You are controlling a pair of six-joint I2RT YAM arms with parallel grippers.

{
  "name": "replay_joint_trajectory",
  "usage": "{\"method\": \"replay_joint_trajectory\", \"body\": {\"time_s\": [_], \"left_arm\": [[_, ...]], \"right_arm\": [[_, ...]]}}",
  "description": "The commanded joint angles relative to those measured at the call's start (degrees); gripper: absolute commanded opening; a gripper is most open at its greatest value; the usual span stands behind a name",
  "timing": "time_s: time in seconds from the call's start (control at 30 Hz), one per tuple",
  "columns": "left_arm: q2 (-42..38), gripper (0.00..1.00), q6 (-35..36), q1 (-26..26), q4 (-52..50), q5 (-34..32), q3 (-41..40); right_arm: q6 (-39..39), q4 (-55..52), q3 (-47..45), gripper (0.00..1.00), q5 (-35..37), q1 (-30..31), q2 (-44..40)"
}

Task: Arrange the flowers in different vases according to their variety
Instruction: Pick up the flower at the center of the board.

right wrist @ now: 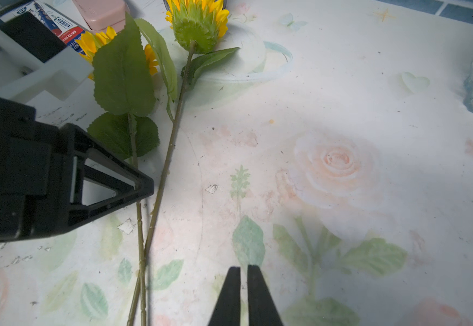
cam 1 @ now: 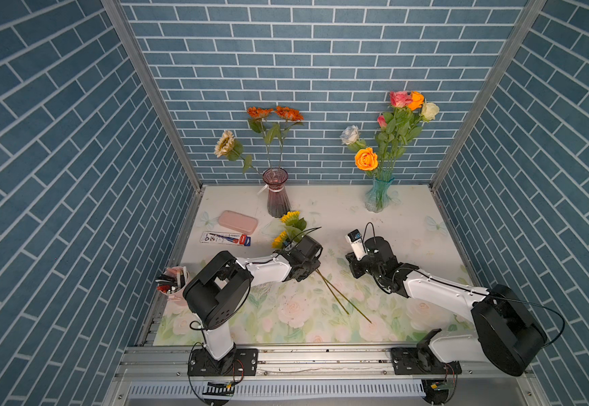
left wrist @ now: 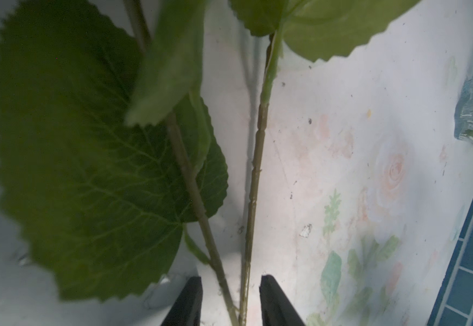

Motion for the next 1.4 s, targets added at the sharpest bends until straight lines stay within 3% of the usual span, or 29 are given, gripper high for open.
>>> {"method": "replay_joint_trajectory", "body": {"time_s": [0.0, 0.43, 0.73, 1.1, 1.37], "left_arm": [[2.72, 0.33, -0.43, -0.59, -2.85, -0.20, -0.15], [4.06, 0.15, -1.05, -0.88, -3.55, -0.46, -0.58], [3.41, 0.11, -1.14, -1.36, -4.81, -1.52, -0.25], [-5.23, 0.00, -0.31, -6.83, -14.28, -11.23, 3.67], [-13.28, 0.00, -1.68, -12.78, -19.55, -19.06, 5.61]], "right_arm": [[-1.12, 0.83, -0.90, 0.10, -0.31, -0.58, -1.90], [-0.77, 0.65, -1.36, 0.09, -0.11, -1.03, -2.85], [-0.64, 0.37, -0.93, 0.09, -0.05, -1.06, -2.59], [0.28, 0.12, -0.59, 0.09, -0.59, -1.07, -3.08], [0.15, -1.70, 0.66, 0.08, -0.68, -1.06, -4.60]]}}
